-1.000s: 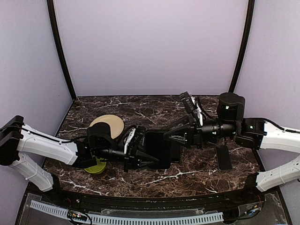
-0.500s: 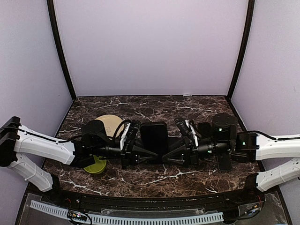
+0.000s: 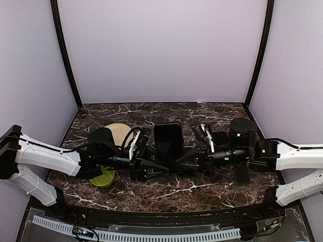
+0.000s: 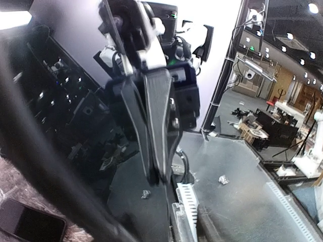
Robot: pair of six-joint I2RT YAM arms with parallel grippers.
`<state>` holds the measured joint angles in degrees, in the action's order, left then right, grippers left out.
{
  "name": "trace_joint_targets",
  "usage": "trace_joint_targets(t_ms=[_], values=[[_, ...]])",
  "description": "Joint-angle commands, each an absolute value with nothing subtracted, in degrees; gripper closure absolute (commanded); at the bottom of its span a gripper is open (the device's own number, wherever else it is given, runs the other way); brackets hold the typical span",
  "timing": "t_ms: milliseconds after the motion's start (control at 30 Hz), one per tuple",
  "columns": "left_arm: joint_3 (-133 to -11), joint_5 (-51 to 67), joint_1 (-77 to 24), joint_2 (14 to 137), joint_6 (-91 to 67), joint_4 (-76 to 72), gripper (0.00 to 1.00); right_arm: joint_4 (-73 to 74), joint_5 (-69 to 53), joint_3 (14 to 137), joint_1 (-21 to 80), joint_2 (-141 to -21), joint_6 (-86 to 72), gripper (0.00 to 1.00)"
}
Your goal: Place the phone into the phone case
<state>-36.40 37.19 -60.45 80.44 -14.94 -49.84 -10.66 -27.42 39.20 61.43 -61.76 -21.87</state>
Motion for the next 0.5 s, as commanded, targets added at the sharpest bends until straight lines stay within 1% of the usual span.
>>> trace_joint_targets(t_ms=[0,33,67,100,133,233,300,333,367,400,467], values=[[-34.8,37.4,-61.0,79.5,-11.7,-52.0,0.65,-17.1,-29.1,42.6,61.2,-60.5,-24.3,1.0],[-35.0,37.2,-61.0,79.4,-11.5,-51.9,0.76,-17.2,-29.4,42.4,61.1,-60.9,-24.6,1.0],[-35.4,36.7,-61.0,79.4,-11.2,-51.5,0.9,-17.4,-29.6,42.3,61.2,-61.1,-24.9,1.0],[-35.6,36.4,-61.0,79.4,-11.0,-51.4,0.95,-17.4,-29.8,42.2,61.2,-61.2,-25.3,1.0],[-35.7,35.7,-61.0,79.4,-11.1,-51.3,0.99,-17.4,-29.9,42.1,61.2,-61.2,-25.7,1.0],[-35.4,34.8,-61.0,79.2,-11.4,-51.4,1.0,-14.5,-28.7,41.7,61.0,-60.5,-27.3,1.0],[-34.5,33.2,-60.9,78.5,-12.1,-50.7,0.67,-9.6,-27.5,41.4,60.6,-60.4,-29.1,1.0],[-33.4,30.4,-60.8,77.6,-12.8,-49.5,0.42,-7.8,-27.4,40.8,60.6,-60.4,-31.3,1.0],[-32.2,26.8,-60.6,77.1,-13.1,-47.9,0.33,-6.5,-27.5,39.5,60.6,-60.7,-33.6,1.0],[-31.7,25.0,-60.4,75.8,-13.7,-46.7,0.21,-6.0,-27.9,38.0,60.5,-61.0,-36.7,1.0],[-30.7,20.9,-59.5,74.1,-14.4,-42.0,0.13,-6.7,-29.7,35.0,60.6,-62.3,-43.3,1.0]])
